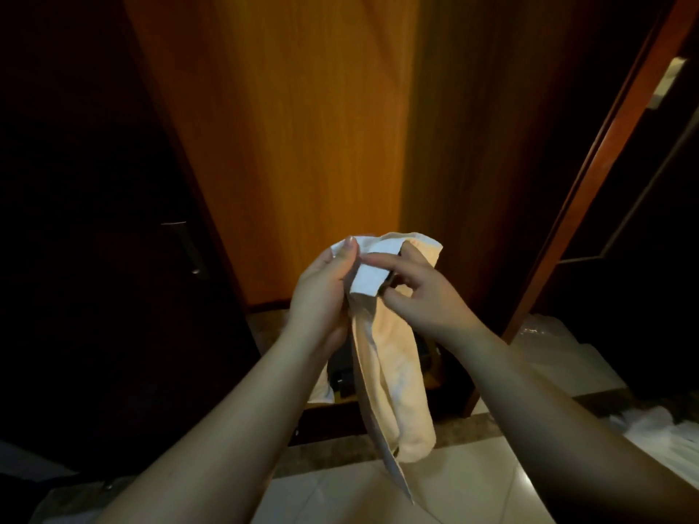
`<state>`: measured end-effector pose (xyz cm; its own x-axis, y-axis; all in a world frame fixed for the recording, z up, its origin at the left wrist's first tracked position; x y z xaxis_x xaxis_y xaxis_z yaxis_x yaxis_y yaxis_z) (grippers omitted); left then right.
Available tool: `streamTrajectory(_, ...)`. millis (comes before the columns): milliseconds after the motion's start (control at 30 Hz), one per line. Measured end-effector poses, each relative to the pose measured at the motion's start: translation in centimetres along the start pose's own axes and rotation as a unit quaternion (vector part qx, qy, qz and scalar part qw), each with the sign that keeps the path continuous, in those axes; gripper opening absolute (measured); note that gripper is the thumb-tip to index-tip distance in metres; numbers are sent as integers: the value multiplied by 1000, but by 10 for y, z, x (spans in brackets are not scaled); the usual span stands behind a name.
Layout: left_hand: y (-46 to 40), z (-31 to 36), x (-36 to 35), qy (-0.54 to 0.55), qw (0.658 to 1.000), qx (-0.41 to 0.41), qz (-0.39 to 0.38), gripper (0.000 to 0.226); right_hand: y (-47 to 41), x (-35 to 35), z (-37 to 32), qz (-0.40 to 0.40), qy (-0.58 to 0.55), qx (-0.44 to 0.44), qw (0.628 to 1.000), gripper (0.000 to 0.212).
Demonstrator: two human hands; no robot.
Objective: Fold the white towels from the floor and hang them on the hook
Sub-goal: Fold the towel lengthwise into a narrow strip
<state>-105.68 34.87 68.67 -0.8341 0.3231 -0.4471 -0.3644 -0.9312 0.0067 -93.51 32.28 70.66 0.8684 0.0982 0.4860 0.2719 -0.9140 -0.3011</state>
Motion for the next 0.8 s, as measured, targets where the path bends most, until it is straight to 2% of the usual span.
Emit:
streamTrajectory(67, 2, 3, -5, 24, 1000, -1, -15, 28, -1, -1, -9, 28, 33, 15, 999, 43)
streamTrajectory(167, 4, 6, -6, 48, 999, 5, -17, 30, -2, 10, -20, 93, 8, 5, 996, 33)
streamTrajectory(300, 7, 12, -1, 70, 997, 7, -37, 29, -7, 18, -27, 69, 78, -10, 995, 16)
streamTrajectory(467, 12, 23, -6, 17, 994, -23, -103, 30, -16, 21, -53, 50, 195, 16, 979, 15)
streamTrajectory(600, 17, 30, -15, 28, 986, -35, -162, 33, -22, 21, -70, 57, 203, 28, 977, 17)
streamTrajectory(733, 10, 36, -3, 62, 991, -28, -115, 43, -22, 16, -74, 27, 197, 28, 980, 20)
streamTrajectory(800, 7, 38, 2, 77, 991, -28, -103, 40, -23, 10, -73, -2, 201, 21, 979, 23)
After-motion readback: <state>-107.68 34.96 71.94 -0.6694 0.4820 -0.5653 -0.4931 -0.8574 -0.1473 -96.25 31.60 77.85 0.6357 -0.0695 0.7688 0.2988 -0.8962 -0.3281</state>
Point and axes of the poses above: each hand's wrist, its own y-axis away from the middle knuckle, its own x-axis out of the back of the hand, z = x × y, the point moved 9 cm from there along -y, towards the middle knuckle, and after that the axes turned 9 degrees about -z, right-handed, at the moved point
